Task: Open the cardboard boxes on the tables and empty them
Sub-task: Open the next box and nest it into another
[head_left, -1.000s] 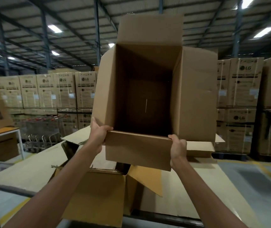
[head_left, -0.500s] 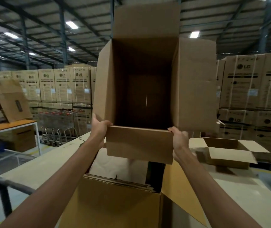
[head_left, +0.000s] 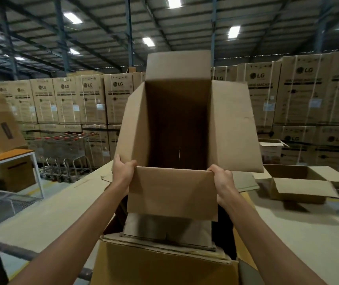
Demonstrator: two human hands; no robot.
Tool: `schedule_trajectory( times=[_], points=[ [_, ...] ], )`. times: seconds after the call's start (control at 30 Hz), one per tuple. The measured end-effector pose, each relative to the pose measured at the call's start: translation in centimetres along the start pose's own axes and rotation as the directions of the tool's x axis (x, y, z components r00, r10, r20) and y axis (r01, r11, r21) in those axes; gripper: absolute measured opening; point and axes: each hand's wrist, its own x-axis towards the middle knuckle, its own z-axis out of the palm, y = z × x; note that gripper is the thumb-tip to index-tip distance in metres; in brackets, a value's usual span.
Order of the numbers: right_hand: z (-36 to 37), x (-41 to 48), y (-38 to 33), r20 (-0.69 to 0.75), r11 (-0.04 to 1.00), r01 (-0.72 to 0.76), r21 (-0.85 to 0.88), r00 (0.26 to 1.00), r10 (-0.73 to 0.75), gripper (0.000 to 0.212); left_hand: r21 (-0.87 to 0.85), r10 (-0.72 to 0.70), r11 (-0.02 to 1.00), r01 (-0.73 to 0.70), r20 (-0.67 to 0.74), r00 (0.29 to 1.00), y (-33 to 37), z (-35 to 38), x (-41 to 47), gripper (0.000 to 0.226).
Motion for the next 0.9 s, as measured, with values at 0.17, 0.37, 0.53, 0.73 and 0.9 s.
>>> schedule_trajectory(
  times=[0.17,0.37,0.53,0.73,0.9],
  points=[
    [1.1,-0.8,1.2,-0.057,0.992,-0.106,-0.069,0.993,0.103,0.022,0.086,-0.061,0.995,0.052,0.110,0.992,-3.1,-0.6,1.5,0.067],
    [2.6,-1.9,0.8,-0.121,0.990,-0.077,-0.117,0.991,0.063,0.027,0.101,0.008,0.995,-0.022,0.142,0.990,-3.4,-1.8,3.1,0.067],
    [3.7,-2.6,-0.5,-0.219,0.987,-0.014,-0.161,0.976,-0.022,0.029,0.159,0.059,0.983,-0.087,0.173,0.983,-2.0,-2.9,3.9,0.054],
    [5.5,-2.9,-1.4,-0.275,0.987,0.000,-0.161,0.960,-0.045,0.030,0.181,0.057,0.979,-0.093,0.193,0.980,-0.3,-3.2,5.0,0.042],
    [5.4,-2.9,-3.5,-0.322,0.981,0.122,-0.149,0.932,-0.165,0.022,0.163,0.101,0.977,-0.136,0.203,0.974,1.1,-3.6,6.7,0.040]
  ],
)
